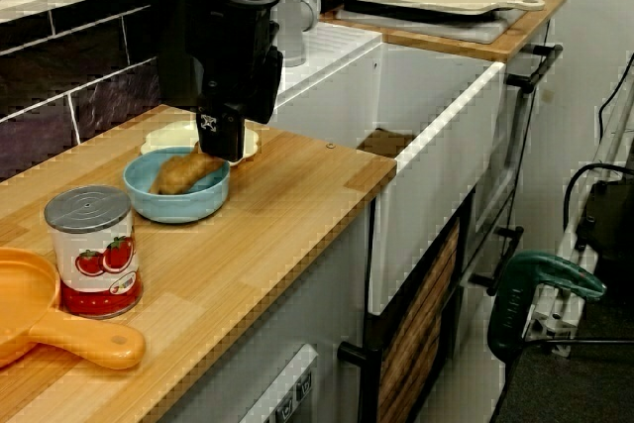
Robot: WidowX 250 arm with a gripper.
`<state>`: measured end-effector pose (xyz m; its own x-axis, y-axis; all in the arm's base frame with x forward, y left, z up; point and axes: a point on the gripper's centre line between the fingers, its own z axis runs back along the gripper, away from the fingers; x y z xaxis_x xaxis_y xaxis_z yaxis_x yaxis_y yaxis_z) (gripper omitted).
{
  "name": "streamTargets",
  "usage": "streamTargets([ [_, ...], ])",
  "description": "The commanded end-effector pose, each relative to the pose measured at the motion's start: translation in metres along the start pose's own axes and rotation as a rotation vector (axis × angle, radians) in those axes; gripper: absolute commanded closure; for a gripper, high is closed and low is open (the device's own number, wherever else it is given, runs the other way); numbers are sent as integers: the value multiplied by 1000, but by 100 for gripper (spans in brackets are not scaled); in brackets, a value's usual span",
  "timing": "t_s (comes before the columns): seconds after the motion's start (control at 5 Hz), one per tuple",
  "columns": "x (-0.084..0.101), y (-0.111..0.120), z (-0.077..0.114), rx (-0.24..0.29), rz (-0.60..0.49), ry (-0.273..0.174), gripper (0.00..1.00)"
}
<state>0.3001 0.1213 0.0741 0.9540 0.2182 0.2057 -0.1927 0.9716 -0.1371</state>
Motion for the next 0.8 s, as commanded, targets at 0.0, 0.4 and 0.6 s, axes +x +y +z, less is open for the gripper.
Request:
streamTargets([
  [0.0,20,0,14,29,7,-42,0],
  [0.4,25,2,18,23,33,-49,0],
  [0.6,20,1,9,54,-3,-58,0],
])
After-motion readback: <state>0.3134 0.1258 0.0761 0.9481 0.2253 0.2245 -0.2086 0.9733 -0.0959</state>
